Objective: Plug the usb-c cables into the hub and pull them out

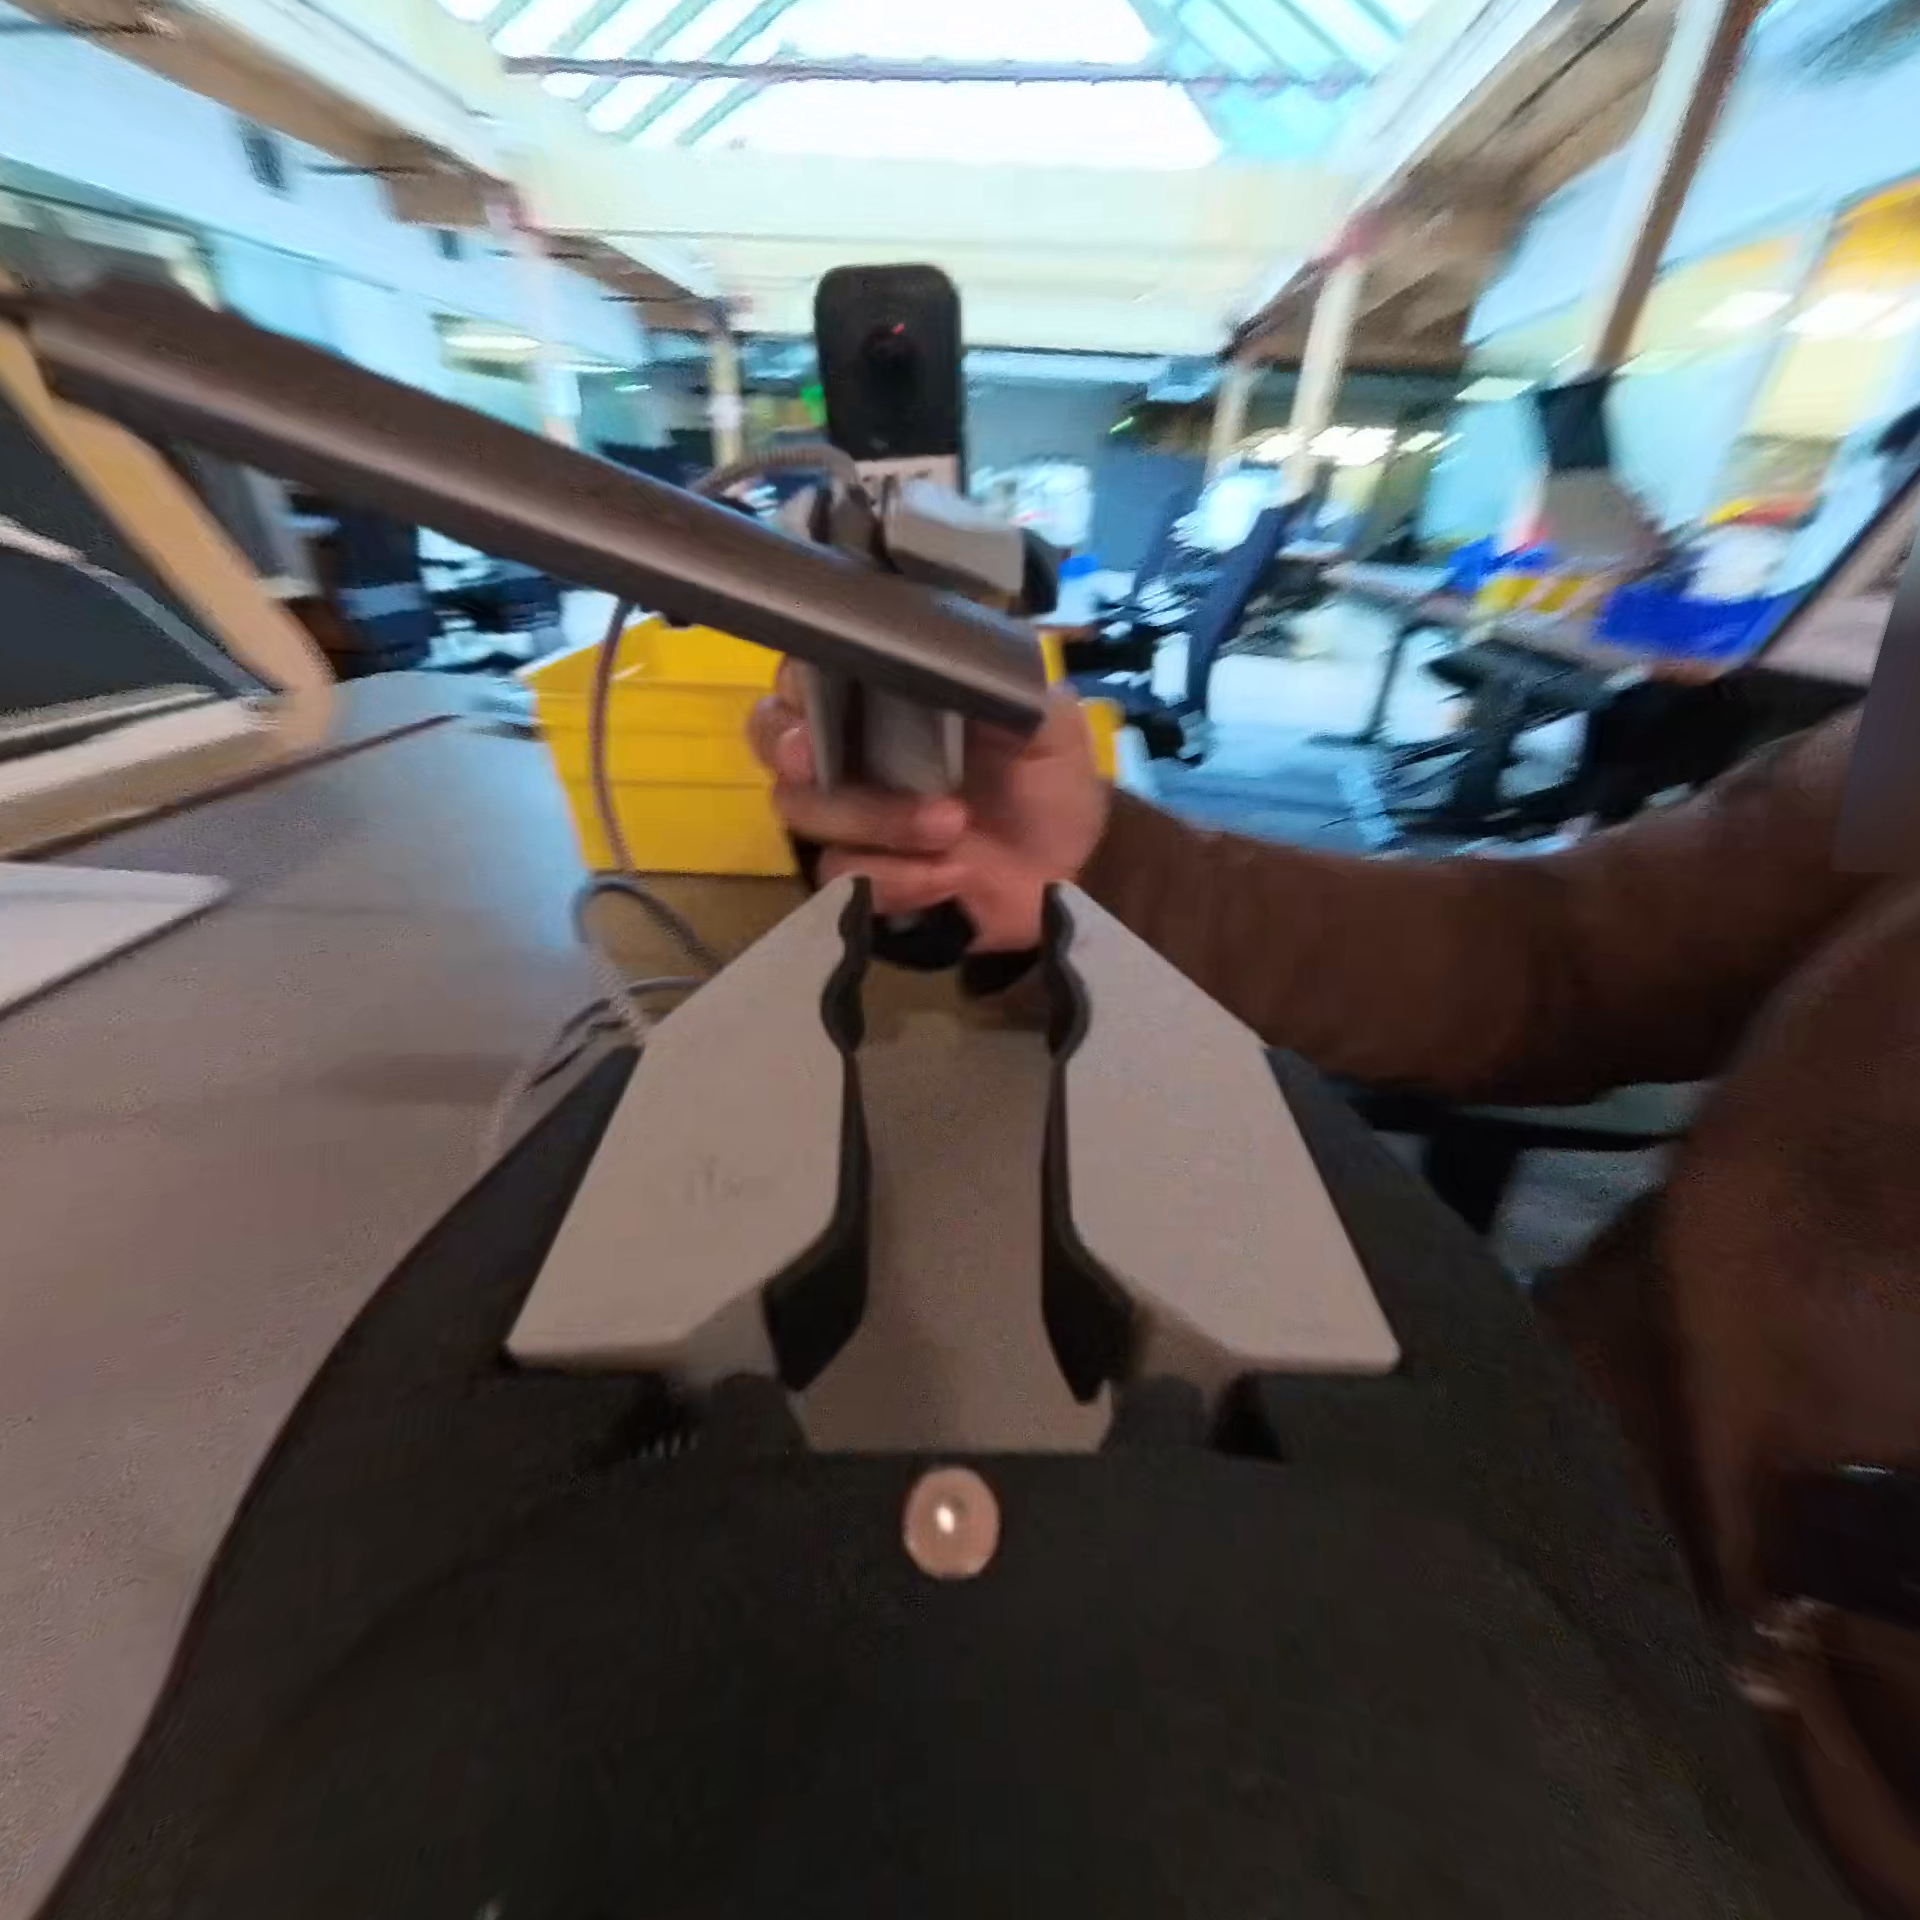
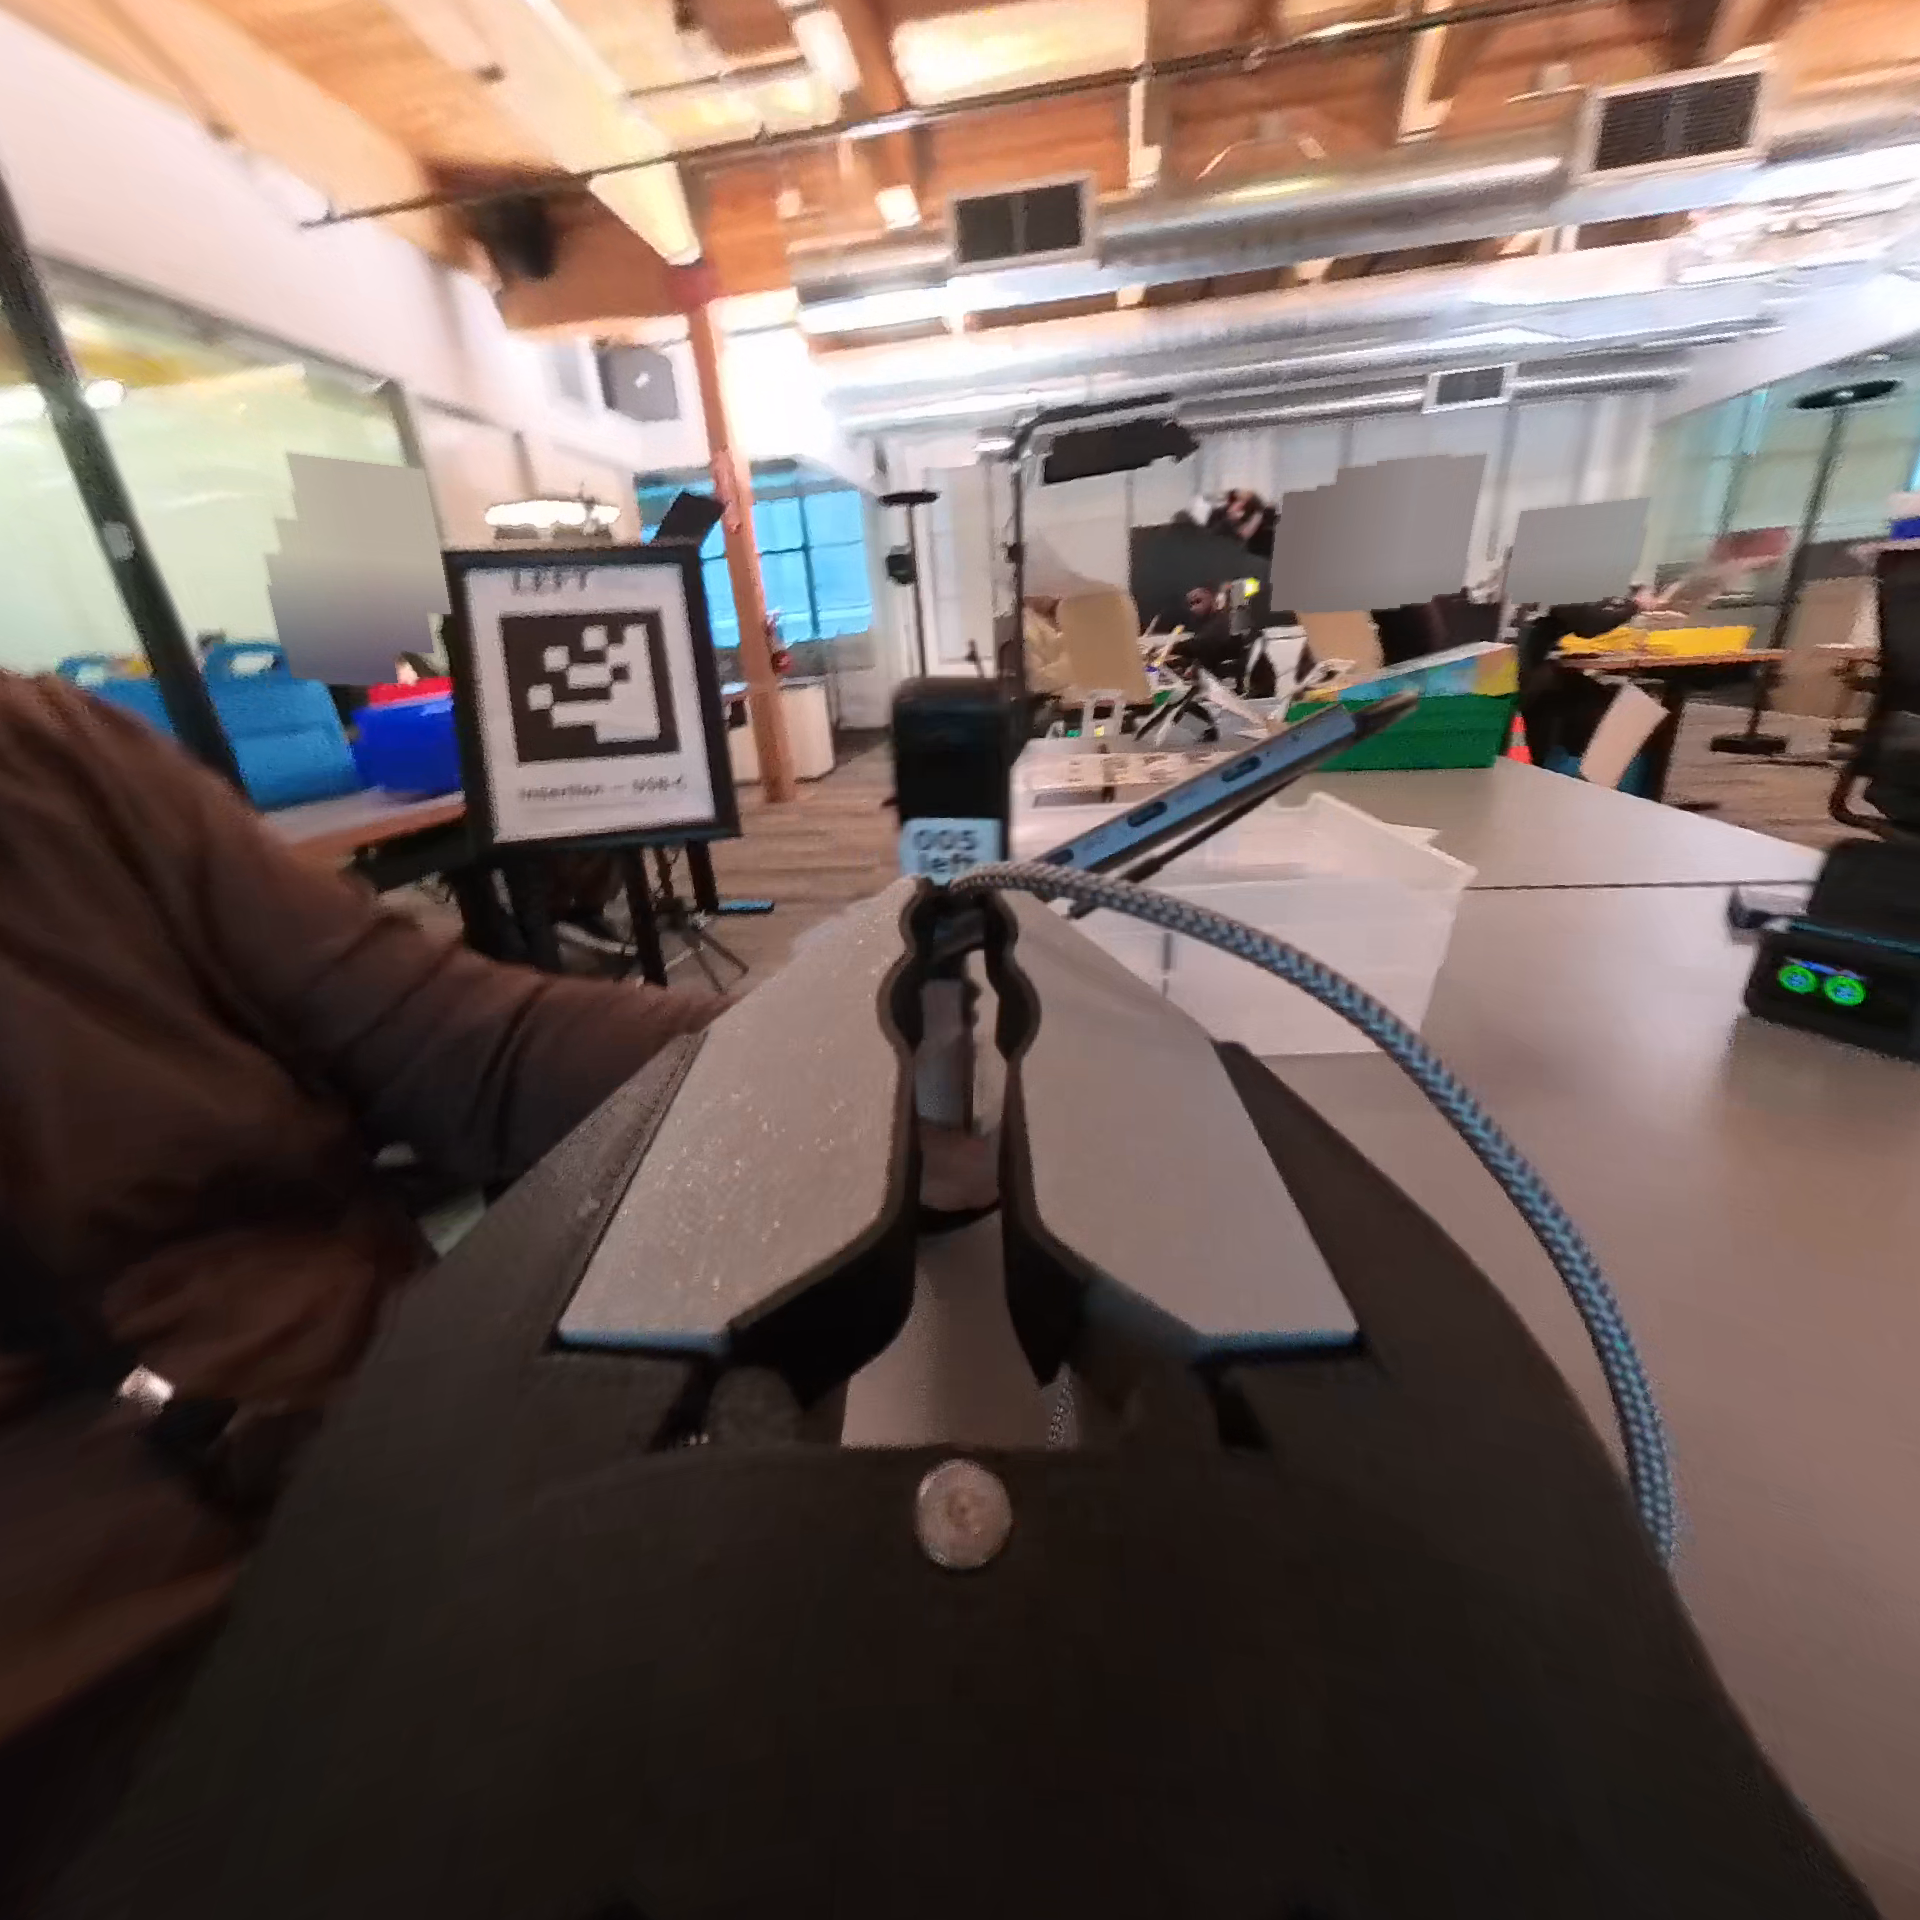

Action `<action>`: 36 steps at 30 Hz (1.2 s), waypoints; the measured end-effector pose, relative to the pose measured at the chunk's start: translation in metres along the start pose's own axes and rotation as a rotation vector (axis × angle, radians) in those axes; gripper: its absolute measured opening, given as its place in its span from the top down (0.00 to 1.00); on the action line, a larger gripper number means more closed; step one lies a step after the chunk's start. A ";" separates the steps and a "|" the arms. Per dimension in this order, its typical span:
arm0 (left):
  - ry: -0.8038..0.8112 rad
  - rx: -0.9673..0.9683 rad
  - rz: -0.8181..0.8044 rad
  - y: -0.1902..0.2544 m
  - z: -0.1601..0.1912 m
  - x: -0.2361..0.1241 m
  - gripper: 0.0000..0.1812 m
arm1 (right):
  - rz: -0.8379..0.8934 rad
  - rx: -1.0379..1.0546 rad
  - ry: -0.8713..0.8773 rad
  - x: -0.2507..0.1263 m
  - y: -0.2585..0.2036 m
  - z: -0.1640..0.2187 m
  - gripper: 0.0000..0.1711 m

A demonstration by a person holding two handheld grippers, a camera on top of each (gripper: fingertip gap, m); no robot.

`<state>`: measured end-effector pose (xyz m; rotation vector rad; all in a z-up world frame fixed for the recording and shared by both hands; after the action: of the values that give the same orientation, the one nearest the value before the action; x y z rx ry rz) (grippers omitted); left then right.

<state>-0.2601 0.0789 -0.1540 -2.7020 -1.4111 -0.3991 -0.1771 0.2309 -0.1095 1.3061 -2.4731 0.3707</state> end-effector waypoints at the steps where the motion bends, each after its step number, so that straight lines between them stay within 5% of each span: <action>1: 0.033 -0.050 0.039 0.001 -0.003 0.000 0.84 | -0.028 -0.021 -0.020 0.002 -0.004 0.001 0.97; 10: 0.050 -0.140 0.117 0.003 -0.002 -0.004 0.80 | -0.179 -0.068 -0.175 0.011 -0.024 0.010 0.96; 17: 0.041 -0.176 0.190 0.011 0.000 -0.002 0.90 | -0.198 -0.089 -0.199 0.009 -0.027 0.008 0.96; 22: 0.132 -0.334 0.354 0.015 -0.010 -0.008 0.82 | -0.236 -0.065 -0.159 0.007 -0.029 0.005 0.96; 26: 0.171 -0.335 0.205 -0.002 -0.009 -0.009 0.79 | -0.228 -0.078 -0.259 0.015 -0.030 0.019 0.96; 28: 0.187 -0.305 0.164 -0.007 -0.010 -0.011 0.89 | -0.198 -0.094 -0.306 0.020 -0.027 0.027 0.96; 36: 0.159 -0.190 -0.006 -0.020 -0.009 -0.014 0.96 | 0.028 -0.045 -0.311 0.009 -0.001 0.025 0.98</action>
<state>-0.2860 0.0774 -0.1500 -2.7359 -1.4047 -0.7664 -0.1852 0.2145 -0.1290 1.4035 -2.7362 0.1237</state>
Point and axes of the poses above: each gripper's, where its closed fingertips meet, x out along the fingers, z out of its underside, y = z × x across the jaws, the point moved 9 cm from there along -x, back along the fingers, and after that the axes turned 11 degrees about y, right-handed, at the moved point
